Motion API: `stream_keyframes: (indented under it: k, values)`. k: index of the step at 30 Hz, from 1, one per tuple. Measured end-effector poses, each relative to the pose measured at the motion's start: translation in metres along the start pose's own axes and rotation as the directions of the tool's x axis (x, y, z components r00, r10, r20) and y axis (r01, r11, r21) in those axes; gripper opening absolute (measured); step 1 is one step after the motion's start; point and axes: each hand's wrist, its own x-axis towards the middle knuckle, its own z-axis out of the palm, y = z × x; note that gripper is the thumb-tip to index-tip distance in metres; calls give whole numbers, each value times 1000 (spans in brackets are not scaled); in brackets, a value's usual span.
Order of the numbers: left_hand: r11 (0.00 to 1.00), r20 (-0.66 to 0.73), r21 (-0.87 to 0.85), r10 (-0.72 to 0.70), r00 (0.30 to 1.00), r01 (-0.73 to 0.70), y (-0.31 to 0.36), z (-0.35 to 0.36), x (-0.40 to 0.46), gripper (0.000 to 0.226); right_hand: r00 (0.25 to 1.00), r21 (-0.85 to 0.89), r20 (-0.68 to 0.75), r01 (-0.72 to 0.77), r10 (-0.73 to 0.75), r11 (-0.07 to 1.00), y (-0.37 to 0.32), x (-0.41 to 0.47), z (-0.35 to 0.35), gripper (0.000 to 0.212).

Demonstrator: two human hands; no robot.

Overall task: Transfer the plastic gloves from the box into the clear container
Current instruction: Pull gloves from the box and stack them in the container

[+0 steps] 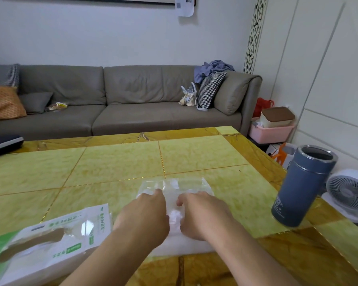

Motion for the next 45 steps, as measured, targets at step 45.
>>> stream_keyframes:
  k: [45]
  values:
    - [964, 127, -233, 161, 979, -129, -7, 4, 0, 31, 974, 9, 166, -157, 154, 987, -9, 10, 0, 45]
